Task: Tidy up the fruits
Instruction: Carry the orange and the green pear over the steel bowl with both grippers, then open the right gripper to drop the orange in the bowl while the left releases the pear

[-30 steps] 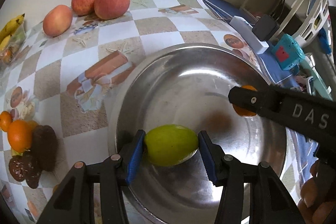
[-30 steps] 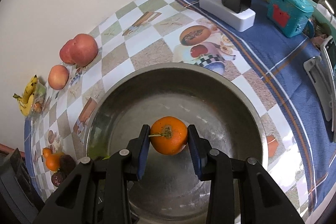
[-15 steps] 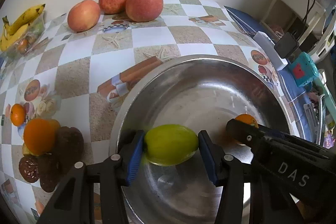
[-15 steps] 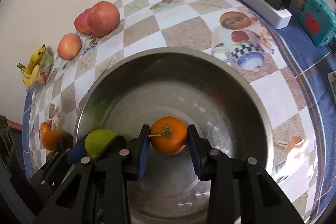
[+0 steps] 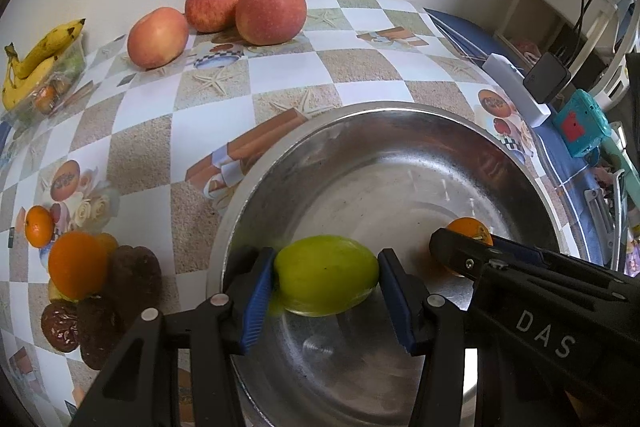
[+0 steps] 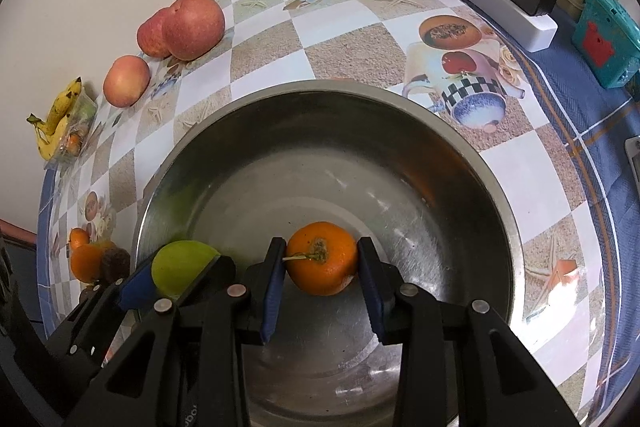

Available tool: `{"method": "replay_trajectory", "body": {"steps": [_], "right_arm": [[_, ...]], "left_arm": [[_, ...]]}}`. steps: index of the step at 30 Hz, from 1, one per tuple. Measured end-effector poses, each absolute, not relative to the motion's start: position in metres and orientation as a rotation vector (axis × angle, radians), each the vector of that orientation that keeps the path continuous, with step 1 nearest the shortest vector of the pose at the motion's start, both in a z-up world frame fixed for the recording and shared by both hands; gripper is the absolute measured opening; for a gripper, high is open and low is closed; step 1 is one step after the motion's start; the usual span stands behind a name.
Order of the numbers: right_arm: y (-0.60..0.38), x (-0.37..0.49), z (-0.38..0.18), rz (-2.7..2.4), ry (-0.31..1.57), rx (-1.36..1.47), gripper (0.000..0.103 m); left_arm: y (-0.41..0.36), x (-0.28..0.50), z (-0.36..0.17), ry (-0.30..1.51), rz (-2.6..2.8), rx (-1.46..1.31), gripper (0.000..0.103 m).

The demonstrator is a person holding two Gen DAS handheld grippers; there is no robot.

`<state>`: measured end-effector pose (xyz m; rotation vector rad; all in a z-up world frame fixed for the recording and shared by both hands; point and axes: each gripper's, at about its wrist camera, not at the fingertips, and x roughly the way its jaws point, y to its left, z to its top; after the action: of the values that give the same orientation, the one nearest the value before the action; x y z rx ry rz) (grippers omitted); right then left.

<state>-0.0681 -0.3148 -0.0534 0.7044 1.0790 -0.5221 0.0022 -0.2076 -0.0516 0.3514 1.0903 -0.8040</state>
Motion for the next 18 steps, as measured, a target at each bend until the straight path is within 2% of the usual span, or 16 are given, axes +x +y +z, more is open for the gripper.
{"method": "replay_trajectory", "body": {"steps": [6,9,18], "right_arm": [[-0.315,-0.068,-0.053,-0.520,1.085,0.704,0.040],[-0.315,-0.069,-0.051,-0.529,1.075,0.705,0.046],[-0.315,-0.077,-0.029,-0.533,1.001,0.704,0.046]], "left_arm": [[-0.207,0.003,-0.050,1.112,-0.805,0.347,0.056],[-0.206,0.002,-0.046,1.114,-0.821,0.335,0.056],[-0.202,-0.002,-0.023,1.086,-0.848,0.285,0.057]]}}
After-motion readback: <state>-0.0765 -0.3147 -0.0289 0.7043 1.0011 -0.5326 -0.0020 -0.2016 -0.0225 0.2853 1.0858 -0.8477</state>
